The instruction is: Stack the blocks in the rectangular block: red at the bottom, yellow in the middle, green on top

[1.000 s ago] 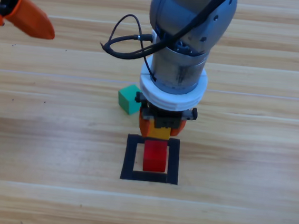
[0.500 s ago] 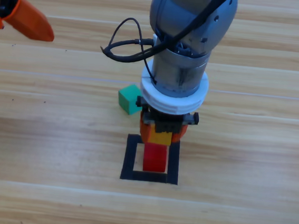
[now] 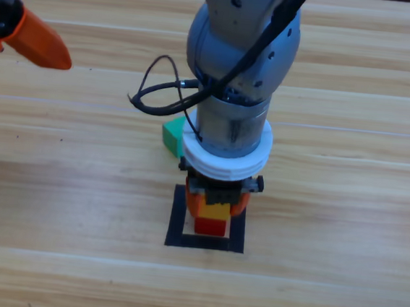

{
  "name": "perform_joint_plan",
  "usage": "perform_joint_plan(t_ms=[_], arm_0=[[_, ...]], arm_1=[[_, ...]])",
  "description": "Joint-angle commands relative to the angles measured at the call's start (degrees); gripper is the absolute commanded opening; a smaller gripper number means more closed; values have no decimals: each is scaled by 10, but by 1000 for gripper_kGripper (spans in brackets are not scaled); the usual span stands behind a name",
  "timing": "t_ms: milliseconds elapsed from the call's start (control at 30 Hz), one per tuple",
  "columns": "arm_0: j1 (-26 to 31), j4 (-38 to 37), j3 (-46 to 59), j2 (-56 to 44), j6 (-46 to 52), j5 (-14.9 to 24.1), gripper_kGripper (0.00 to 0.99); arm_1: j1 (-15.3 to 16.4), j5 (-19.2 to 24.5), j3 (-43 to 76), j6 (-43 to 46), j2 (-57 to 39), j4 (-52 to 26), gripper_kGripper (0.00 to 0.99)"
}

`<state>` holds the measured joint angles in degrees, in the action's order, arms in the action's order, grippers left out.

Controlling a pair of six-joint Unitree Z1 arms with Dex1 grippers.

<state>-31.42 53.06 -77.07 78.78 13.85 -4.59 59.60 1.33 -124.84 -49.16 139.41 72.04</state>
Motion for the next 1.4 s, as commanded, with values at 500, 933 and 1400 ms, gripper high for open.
perform_joint_plan(t_ms=[500,933,1400], arm_0=[[13,-12,18,-8,1,-6,990],[41,-44,-48,57,66,37,990],[22,32,-220,336,223,66,989]], arm_1=[[16,20,-8,1,0,9,990],[69,125,194,86,-355,-127,990],[62,126,638,253,-589,-374,990]])
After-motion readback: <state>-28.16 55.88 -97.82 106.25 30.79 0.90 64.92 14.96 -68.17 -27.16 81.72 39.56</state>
